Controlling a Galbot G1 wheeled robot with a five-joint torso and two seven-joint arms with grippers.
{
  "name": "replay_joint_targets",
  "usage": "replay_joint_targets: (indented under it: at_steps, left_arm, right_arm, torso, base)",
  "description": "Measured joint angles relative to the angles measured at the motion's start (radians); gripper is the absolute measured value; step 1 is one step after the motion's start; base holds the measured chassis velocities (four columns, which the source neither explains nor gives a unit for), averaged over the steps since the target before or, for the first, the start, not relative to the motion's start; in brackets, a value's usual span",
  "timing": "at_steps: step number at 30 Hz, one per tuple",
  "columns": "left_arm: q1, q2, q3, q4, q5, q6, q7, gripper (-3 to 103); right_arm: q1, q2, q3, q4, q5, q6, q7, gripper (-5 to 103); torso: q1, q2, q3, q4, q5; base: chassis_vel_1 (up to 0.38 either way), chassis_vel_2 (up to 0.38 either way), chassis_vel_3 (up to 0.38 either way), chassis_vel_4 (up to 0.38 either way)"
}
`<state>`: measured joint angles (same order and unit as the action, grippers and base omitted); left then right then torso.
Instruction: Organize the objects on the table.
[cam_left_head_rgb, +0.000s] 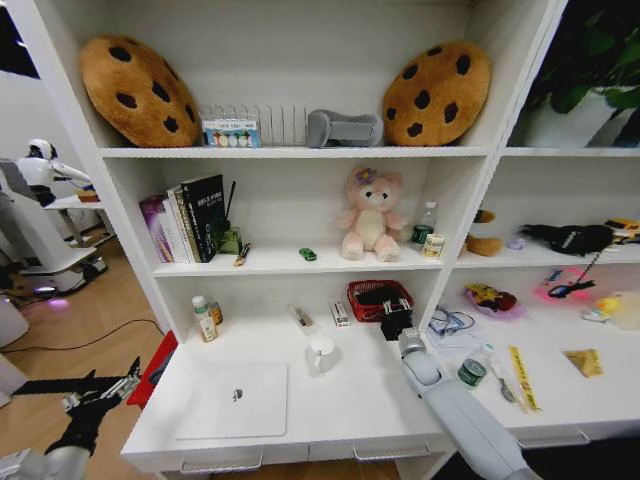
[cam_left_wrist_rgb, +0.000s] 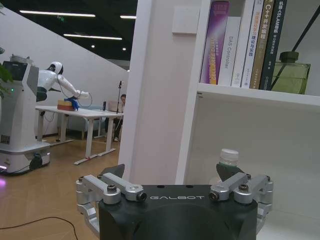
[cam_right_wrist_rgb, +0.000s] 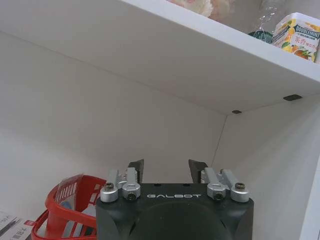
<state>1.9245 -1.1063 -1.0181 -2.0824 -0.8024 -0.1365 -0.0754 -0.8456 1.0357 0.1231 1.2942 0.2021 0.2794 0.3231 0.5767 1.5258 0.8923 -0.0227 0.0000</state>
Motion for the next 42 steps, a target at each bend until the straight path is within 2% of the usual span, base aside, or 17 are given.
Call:
replay_joint_targets:
  at_steps: [1,5,7,8,9,11,18,23,27,30,31,33,35,36,39,40,42]
  left_arm:
    - [0.0,0.0,0.0,0.0,0.0,0.0,0.0,100]
    - [0.0,0.0,0.0,0.0,0.0,0.0,0.0,100]
    - [0.0,0.0,0.0,0.0,0.0,0.0,0.0,100]
    - [0.0,0.0,0.0,0.0,0.0,0.0,0.0,100]
    - [0.0,0.0,0.0,0.0,0.0,0.0,0.0,100]
    - [0.0,0.0,0.0,0.0,0.0,0.0,0.0,100]
    - [0.0,0.0,0.0,0.0,0.0,0.0,0.0,100]
    - [0.0,0.0,0.0,0.0,0.0,0.0,0.0,100]
    - [0.0,0.0,0.0,0.0,0.0,0.0,0.0,100]
    - [0.0,0.0,0.0,0.0,0.0,0.0,0.0,100]
    - [0.0,0.0,0.0,0.0,0.0,0.0,0.0,100]
    - [0.0,0.0,0.0,0.0,0.0,0.0,0.0,100]
    - [0.0,0.0,0.0,0.0,0.0,0.0,0.0,100]
    - [0.0,0.0,0.0,0.0,0.0,0.0,0.0,100]
    - [0.0,0.0,0.0,0.0,0.0,0.0,0.0,100]
    - [0.0,0.0,0.0,0.0,0.0,0.0,0.0,100]
    - [0.0,0.0,0.0,0.0,0.0,0.0,0.0,100]
  right_arm:
    - [0.0,0.0,0.0,0.0,0.0,0.0,0.0,52]
    - [-0.059,-0.04,0.004,0.125,0.038,-0.05,0.028,74]
    - [-0.073,-0.047,0.004,0.154,0.043,-0.059,0.032,74]
    - [-0.104,-0.063,0.005,0.219,0.055,-0.083,0.045,85]
    - [-0.104,-0.063,0.005,0.219,0.055,-0.083,0.045,85]
    - [-0.154,-0.083,0.007,0.325,0.078,-0.121,0.063,95]
    - [-0.343,-0.108,0.052,0.525,0.065,-0.179,0.097,100]
    - [-0.494,-0.1,0.111,0.574,0.035,-0.181,0.101,100]
    - [-0.581,-0.091,0.174,0.598,0.056,-0.189,0.099,100]
    - [-0.632,-0.097,0.246,0.637,0.195,-0.255,0.079,100]
    - [-0.632,-0.097,0.246,0.637,0.195,-0.255,0.079,100]
    - [-0.643,-0.104,0.276,0.655,0.254,-0.291,0.072,100]
    - [-0.655,-0.122,0.34,0.69,0.389,-0.39,0.064,100]
    - [-0.655,-0.122,0.34,0.69,0.389,-0.39,0.064,100]
    - [-0.661,-0.143,0.413,0.697,0.575,-0.539,0.067,100]
    - [-0.661,-0.143,0.413,0.697,0.575,-0.539,0.067,100]
    - [-0.651,-0.155,0.44,0.684,0.672,-0.647,0.074,100]
  torso:
    - [0.0,0.0,0.0,0.0,0.0]
    - [0.0,0.0,0.0,0.0,0.0]
    - [0.0,0.0,0.0,0.0,0.0001]
    - [0.0,0.0,0.0,0.0001,0.0]
    - [0.0,0.0,0.0,0.0001,0.0]
    - [0.0,0.0,0.0,0.0,0.0]
    - [0.0,0.0,0.0,0.0002,-0.0004]
    - [0.0,0.0,0.0,-0.0003,-0.0001]
    - [0.0,0.0,0.0,-0.0001,0.0001]
    - [0.0,0.0,0.0,-0.0002,0.0001]
    - [0.0,0.0,0.0,-0.0002,0.0001]
    - [0.0,0.0,0.0,-0.0002,0.0001]
    - [0.0,0.0,0.0,0.0,0.0]
    - [0.0,0.0,0.0,0.0,0.0]
    - [0.0,0.0,0.0,0.0,0.0001]
    - [0.0,0.0,0.0,0.0,0.0001]
    - [0.0,0.0,0.0,-0.0001,0.0001]
  base:
    - [0.0,0.0,0.0,0.0]
    - [0.0,0.0,0.0,0.0]
    - [0.0,0.0,0.0,0.0]
    - [0.0,0.0,0.0,0.0]
    - [0.0,0.0,0.0,0.0]
    - [0.0,0.0,0.0,0.0]
    - [0.0,0.0,0.0,0.0]
    - [0.0,0.0,0.0,0.0]
    - [0.0,0.0,0.0,0.0]
    - [0.0,0.0,0.0,0.0]
    - [0.0,0.0,0.0,0.0]
    - [0.0,0.0,0.0,0.0]
    - [0.0,0.0,0.0,0.0]
    - [0.0,0.0,0.0,0.0]
    - [0.0,0.0,0.0,0.0]
    - [0.0,0.0,0.0,0.0]
    - [0.0,0.0,0.0,0.0]
